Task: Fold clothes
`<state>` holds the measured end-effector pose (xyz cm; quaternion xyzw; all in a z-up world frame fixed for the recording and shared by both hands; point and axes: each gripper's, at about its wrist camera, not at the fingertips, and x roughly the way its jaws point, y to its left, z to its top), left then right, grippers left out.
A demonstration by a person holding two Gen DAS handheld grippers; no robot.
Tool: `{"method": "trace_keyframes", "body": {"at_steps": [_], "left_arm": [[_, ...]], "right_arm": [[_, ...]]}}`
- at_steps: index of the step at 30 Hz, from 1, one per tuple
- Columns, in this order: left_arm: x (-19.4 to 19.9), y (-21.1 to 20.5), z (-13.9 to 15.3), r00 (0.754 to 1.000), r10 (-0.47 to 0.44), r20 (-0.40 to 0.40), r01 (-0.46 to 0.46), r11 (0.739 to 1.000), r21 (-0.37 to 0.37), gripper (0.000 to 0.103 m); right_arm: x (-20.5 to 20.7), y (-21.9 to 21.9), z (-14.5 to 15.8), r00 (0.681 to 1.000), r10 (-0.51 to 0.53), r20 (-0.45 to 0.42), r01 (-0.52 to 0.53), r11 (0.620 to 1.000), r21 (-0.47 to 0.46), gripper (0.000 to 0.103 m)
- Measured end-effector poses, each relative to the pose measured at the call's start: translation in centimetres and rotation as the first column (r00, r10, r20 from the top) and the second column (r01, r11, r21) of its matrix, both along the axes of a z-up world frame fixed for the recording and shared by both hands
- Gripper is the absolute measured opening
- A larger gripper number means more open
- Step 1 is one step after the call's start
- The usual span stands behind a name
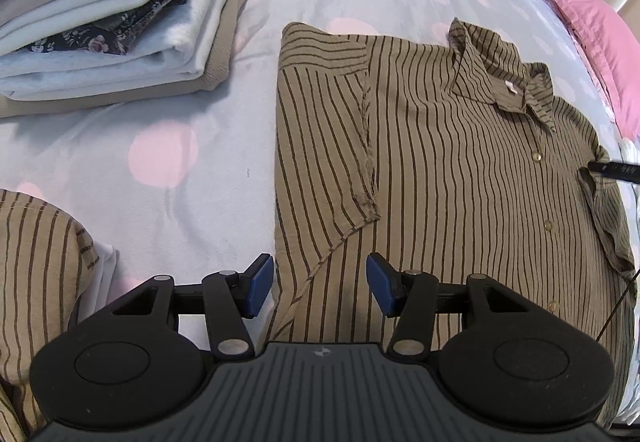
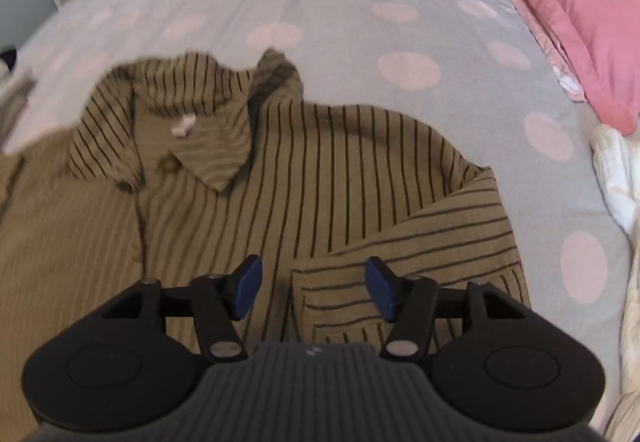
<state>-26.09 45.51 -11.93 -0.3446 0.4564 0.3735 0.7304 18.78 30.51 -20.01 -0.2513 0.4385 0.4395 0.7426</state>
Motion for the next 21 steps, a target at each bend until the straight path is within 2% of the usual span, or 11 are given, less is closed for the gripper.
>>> {"method": "trace_keyframes", "body": {"at_steps": [2,4,6,7,8,12,16,19,21], "left_arm": [[0.0,0.0,0.3,1.000,-0.002,0.010,0.002,1.000,0.002,0.049],[0.1,-0.1,0.5,1.000,-0.006,0.019,0.006,1.000,0.005,0.049],[0.1,-0.2,0.6,1.000,-0.012,0.022,0.012,1.000,0.008,0.049],[0.1,-0.3,0.7,1.000,-0.014,0.023,0.013,1.000,0.008,0.049],[0.1,-0.3,0.7,1.000,-0.014,0.024,0.014,1.000,0.007,0.049],[0.1,-0.3,0.6,1.000,-0.012,0.024,0.012,1.000,0.002,0.049],[0.2,-0.4,0.6,1.000,-0.019,0.024,0.019,1.000,0.001,0.049],[0.2,-0.5,0.6,0.999,-0.023,0.023,0.023,1.000,0.001,0.049],[0.3,-0.5,0.6,0.999,-0.023,0.022,0.023,1.000,0.001,0.049]], "right_arm": [[-0.6,0.2,-1.1,1.000,-0.001,0.031,0.002,0.999,-0.033,0.060],[-0.3,0.2,-1.9,0.999,-0.010,0.037,0.012,0.999,-0.049,0.050],[0.6,-0.2,-2.3,0.999,-0.041,0.029,0.042,0.998,-0.042,0.022],[1.1,-0.3,-2.2,0.998,-0.057,0.023,0.058,0.998,-0.035,0.016],[1.8,-0.6,-1.9,0.997,-0.076,0.015,0.076,0.997,-0.023,0.005],[4.4,-2.4,1.0,0.986,-0.166,-0.012,0.166,0.985,0.052,0.004],[7.0,-4.2,5.4,0.966,-0.259,-0.017,0.259,0.954,0.154,0.004],[8.5,-5.0,8.4,0.949,-0.315,0.017,0.303,0.926,0.227,0.004],[9.4,-4.8,9.0,0.939,-0.342,0.032,0.325,0.915,0.239,0.004]]}}
